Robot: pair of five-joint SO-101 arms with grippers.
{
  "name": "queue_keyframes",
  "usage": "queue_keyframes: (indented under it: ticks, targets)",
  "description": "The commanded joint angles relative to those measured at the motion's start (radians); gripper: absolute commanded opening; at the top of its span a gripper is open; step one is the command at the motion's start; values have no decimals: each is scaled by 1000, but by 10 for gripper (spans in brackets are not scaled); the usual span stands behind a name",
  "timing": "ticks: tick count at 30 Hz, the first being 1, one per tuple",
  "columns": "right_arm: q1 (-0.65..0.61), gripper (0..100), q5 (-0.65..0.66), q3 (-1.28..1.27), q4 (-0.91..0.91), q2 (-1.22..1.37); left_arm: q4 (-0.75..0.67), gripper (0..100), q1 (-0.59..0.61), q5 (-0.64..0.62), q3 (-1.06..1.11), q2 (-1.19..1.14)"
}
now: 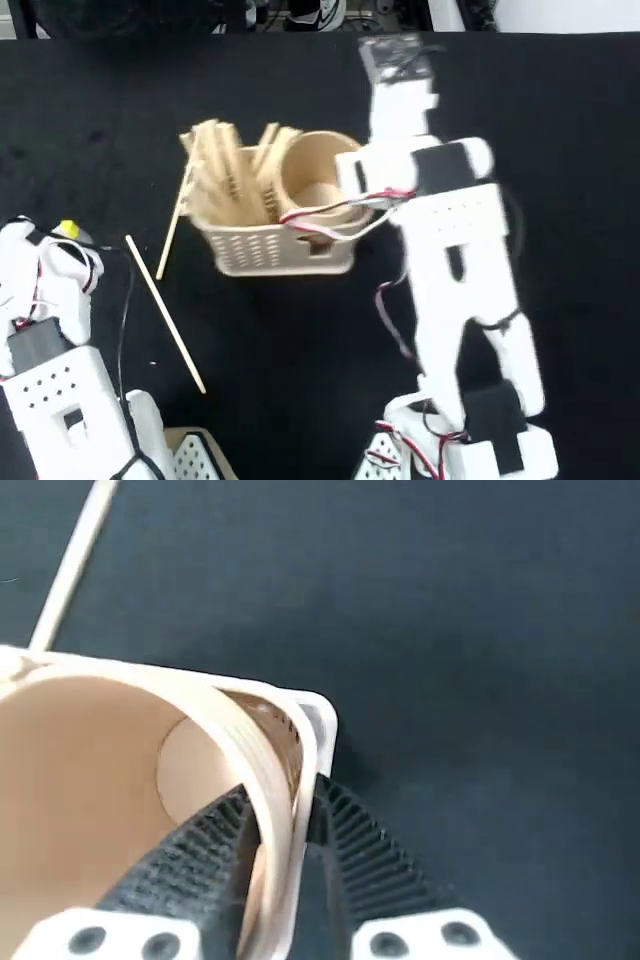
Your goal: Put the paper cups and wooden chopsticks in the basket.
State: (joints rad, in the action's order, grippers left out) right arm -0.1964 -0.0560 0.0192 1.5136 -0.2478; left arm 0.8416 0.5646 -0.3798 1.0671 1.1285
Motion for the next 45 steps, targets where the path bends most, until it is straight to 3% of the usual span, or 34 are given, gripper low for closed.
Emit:
queue_keyframes:
  ticks: [1, 9, 14, 17, 25, 32, 37, 45]
  targets:
    - [40, 11, 52, 77, 58, -10, -14, 146, -53, 9, 1, 21]
    - [106, 28, 112, 76, 77, 19, 3, 188, -124, 25, -73, -173]
    - [118, 243, 167, 81, 86, 50, 169, 202, -150, 46, -278, -416]
    - [101, 302, 207, 97, 97, 35, 236, 202, -157, 49, -378, -594]
    - [100, 304, 256, 311, 235, 2, 370, 202, -297, 49, -613, -1053]
    - [100, 304, 258, 443, 247, 1, 456, 202, -259, 48, -816, -1333]
    - [100, 304, 258, 490, 249, 1, 450, 202, -223, 51, -857, -1379]
    - [101, 304, 252, 490, 249, -1, 448, 201, -265, 80, -855, -1389]
